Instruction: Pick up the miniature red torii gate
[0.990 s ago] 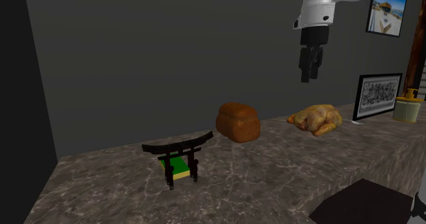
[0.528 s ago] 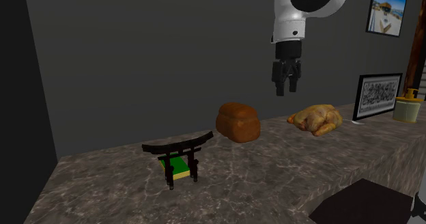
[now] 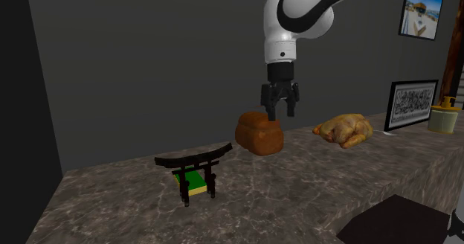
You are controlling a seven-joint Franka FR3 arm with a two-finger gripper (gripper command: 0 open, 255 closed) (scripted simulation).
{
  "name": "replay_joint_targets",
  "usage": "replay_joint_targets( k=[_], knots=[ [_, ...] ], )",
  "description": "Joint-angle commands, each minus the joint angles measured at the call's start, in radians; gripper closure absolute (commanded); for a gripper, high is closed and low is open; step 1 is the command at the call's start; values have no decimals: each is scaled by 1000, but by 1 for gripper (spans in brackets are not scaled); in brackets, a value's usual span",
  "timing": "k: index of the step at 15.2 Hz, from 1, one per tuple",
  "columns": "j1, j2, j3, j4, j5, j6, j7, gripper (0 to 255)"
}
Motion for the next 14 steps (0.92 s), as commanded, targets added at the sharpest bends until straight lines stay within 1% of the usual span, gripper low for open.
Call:
replay_joint_targets(
  k=[1, 8, 14],
  knots=[
    [6, 79, 22, 44, 4, 22, 48, 0],
    [42, 358, 72, 241, -9, 61, 203, 0],
    [98, 607, 82, 463, -33, 58, 320, 0]
  ],
)
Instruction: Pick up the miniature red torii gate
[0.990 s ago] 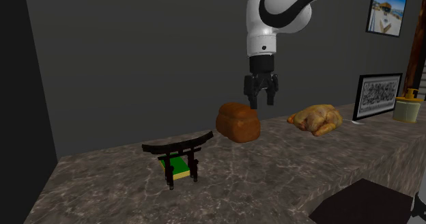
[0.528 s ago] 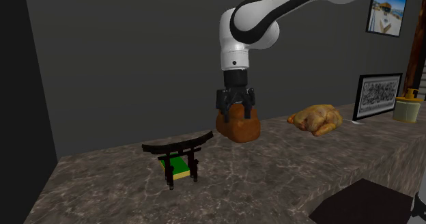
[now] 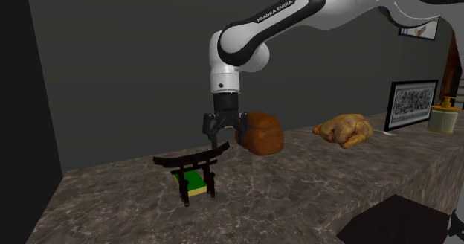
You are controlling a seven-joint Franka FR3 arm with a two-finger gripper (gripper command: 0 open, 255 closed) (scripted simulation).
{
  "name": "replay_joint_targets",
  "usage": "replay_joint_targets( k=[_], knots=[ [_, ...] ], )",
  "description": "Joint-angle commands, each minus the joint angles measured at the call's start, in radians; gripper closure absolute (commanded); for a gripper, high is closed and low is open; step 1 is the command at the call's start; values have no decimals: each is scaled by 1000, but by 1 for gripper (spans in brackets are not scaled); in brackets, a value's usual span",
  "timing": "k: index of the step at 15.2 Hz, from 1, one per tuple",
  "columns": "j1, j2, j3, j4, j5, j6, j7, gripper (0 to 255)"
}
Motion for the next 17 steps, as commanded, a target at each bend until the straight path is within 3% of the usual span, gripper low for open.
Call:
replay_joint_targets(
  k=[1, 5, 15, 16, 17],
  knots=[
    [24, 99, 1, 90, -9, -5, 38, 0],
    [74, 274, -5, 282, -20, -37, 101, 0],
    [79, 318, -14, 247, -29, 40, 91, 0],
    [79, 318, -14, 247, -29, 41, 90, 255],
    [79, 318, -14, 247, -29, 41, 90, 255]
  ],
)
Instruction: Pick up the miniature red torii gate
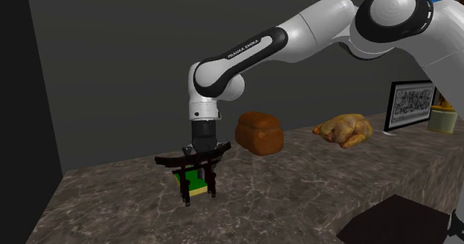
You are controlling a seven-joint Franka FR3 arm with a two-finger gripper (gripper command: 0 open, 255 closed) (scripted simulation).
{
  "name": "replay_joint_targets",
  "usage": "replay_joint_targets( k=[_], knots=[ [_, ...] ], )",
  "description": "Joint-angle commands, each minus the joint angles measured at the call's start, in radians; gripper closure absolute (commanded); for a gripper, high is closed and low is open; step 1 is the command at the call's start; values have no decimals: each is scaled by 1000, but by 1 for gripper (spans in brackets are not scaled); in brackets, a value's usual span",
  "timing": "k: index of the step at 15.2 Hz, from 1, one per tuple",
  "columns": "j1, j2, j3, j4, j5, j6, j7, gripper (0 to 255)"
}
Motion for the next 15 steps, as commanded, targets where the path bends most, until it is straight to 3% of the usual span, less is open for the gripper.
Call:
replay_joint_targets(
  k=[1, 8, 15],
  knots=[
    [0, 0, 0, 0, 0, 1, 0, 255],
    [0, 0, 0, 0, 0, 0, 0, 255],
    [-4, -41, 7, 32, 8, -71, 9, 255]
  ],
)
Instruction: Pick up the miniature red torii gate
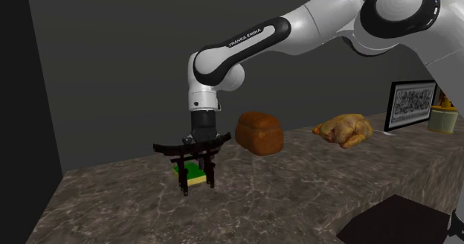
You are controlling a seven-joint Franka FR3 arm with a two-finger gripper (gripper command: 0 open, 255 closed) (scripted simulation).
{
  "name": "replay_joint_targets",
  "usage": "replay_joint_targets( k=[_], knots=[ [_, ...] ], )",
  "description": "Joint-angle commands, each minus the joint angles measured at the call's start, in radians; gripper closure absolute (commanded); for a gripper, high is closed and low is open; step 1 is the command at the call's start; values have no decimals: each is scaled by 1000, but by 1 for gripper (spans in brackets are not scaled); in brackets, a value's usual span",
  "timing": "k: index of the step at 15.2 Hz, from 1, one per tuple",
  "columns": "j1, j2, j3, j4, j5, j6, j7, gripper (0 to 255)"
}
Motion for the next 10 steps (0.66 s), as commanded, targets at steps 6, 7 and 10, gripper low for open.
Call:
replay_joint_targets(
  k=[6, 7, 10],
  knots=[
    [-3, -36, 6, 42, 8, -76, 10, 255],
    [-4, -40, 7, 49, 8, -87, 12, 255],
    [-4, -45, 8, 58, 9, -100, 14, 255]
  ],
)
